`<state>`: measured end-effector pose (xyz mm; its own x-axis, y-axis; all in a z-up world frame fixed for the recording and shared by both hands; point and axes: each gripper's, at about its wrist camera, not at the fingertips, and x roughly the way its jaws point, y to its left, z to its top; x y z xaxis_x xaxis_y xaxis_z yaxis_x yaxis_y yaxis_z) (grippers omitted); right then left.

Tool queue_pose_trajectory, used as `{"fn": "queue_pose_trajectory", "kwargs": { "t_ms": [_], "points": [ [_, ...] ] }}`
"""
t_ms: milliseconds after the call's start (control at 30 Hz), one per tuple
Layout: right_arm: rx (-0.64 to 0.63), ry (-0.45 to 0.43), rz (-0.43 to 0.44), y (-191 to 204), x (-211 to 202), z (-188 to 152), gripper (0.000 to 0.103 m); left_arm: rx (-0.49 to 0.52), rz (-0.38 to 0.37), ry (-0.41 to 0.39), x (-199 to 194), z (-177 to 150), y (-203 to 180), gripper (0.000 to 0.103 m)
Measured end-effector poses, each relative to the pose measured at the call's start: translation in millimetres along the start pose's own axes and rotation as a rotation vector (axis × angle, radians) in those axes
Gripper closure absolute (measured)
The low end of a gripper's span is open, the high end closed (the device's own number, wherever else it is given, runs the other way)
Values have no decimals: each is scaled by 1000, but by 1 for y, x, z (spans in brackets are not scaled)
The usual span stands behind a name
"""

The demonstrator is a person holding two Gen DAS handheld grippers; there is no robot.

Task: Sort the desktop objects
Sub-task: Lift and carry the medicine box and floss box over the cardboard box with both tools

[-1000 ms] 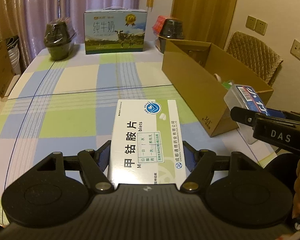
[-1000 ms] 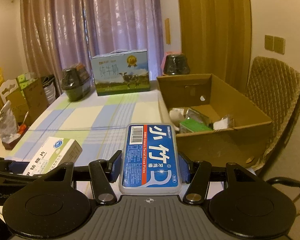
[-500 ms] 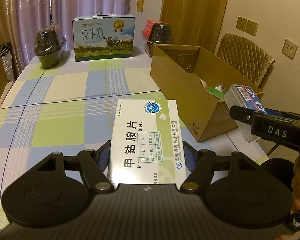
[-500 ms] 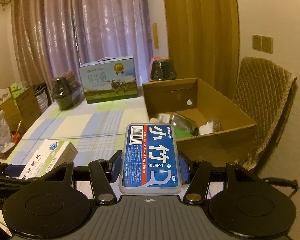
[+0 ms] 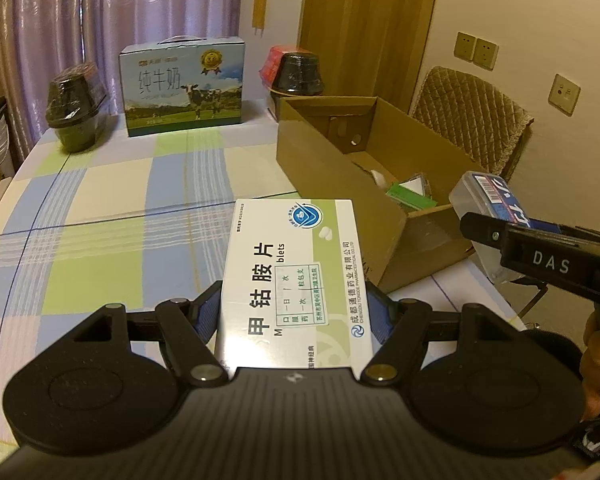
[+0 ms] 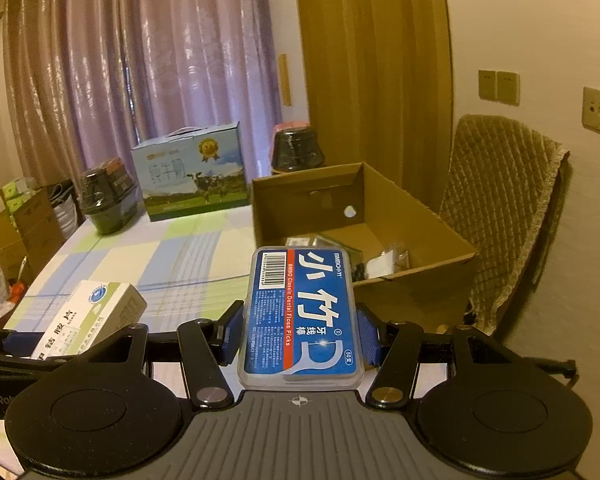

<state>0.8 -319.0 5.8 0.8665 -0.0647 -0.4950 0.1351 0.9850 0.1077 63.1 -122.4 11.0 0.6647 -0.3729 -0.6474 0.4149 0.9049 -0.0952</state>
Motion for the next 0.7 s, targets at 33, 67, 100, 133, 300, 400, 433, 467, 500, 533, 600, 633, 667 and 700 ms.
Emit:
{"fn": "queue_pose_trajectory", "kwargs": {
  "t_ms": [33,67,100,133,300,400,433,467,500,533,600,633,667,700],
  "points": [
    [3,-1,-5,-3,0,1,49,2,-5,-2,1,2,-2,36],
    [7,-2,-12,-7,1,1,49,4,-10,-4,2,3,-4,36],
    [8,-3,-18,-10,1,2,49,6,-15,-5,4,5,-6,36],
    [10,-5,-25,-13,1,3,49,9,-22,-5,6,8,-9,36],
    [19,-19,-57,-32,4,11,49,26,-51,-10,18,18,-22,36],
    [18,-28,-72,-43,7,17,49,33,-66,-18,26,28,-31,36],
    [18,-31,-76,-46,8,20,49,35,-72,-23,29,32,-33,36],
    [18,-35,-81,-50,10,23,49,37,-76,-26,31,36,-36,36],
    [18,-39,-84,-53,11,25,49,39,-82,-31,34,40,-39,36],
    [18,-42,-87,-55,12,28,49,40,-85,-35,37,44,-42,36],
    [17,-47,-91,-60,15,33,49,44,-94,-42,42,52,-48,36],
    [17,-50,-92,-62,16,35,49,45,-99,-46,45,56,-51,36],
    [15,-51,-93,-63,18,38,49,44,-103,-50,47,59,-53,36],
    [14,-51,-94,-65,20,40,49,44,-107,-53,49,63,-56,36]
  ]
}}
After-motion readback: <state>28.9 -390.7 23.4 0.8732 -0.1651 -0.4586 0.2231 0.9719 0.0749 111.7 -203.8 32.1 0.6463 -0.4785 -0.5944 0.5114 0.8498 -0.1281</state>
